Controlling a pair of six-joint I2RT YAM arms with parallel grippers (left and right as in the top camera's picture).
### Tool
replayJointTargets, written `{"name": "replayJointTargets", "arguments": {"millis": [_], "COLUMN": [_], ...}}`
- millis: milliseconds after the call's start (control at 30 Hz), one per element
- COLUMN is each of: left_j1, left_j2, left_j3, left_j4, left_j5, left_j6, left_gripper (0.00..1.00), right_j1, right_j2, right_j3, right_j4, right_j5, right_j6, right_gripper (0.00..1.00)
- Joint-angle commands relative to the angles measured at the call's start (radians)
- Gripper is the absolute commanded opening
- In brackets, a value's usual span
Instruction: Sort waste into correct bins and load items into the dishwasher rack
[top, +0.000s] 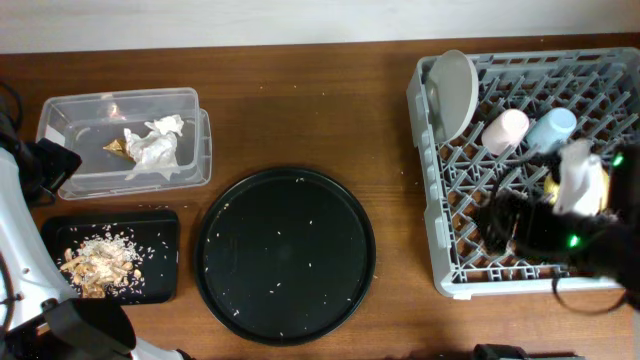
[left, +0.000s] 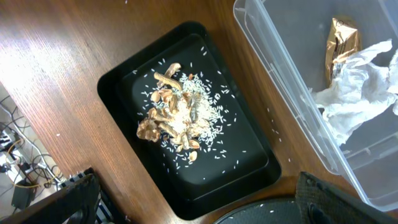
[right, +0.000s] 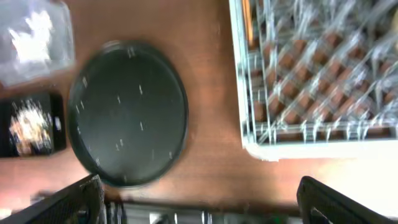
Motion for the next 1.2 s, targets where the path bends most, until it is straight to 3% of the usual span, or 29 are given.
{"name": "replayJointTargets", "arguments": {"millis": [0, 167, 600, 767, 1000, 1167], "left_j1": [0.005, 0.005, 0.005, 0.005, 0.005, 0.005], "left_j2": [0.0, 0.0, 0.0, 0.0, 0.0, 0.0], "left_j3": [0.015, 0.015, 0.015, 0.015, 0.015, 0.015], "left_j4": [-0.002, -0.002, -0.002, -0.002, -0.002, -0.002], "left_j5": [-0.004, -0.004, -0.004, -0.004, -0.004, -0.004], "left_j6": [0.012, 0.012, 0.012, 0.012, 0.012, 0.012], "left_gripper": [0.99, 0.99, 0.99, 0.99, 0.99, 1.0], "right_j1": [0.012, 0.012, 0.012, 0.037, 0.243, 0.272], "right_j2": [-0.081, -0.098, -0.069, -0.187, -0.534, -0.812], "right_j3": [-0.155, -0.245, -0.257, -0.376, -0.751, -1.014], "right_j4": [-0.008, -0.008, 0.017, 0.2, 0.646, 0.889], "right_j5": [-0.015, -0.014, 0.042, 0.038, 0.041, 0.052], "right_j6": [-0.003, -0.004, -0.05, -0.049, -0.049, -0.049], "right_gripper": [0.98, 0.98, 0.98, 0.98, 0.98, 0.98]}}
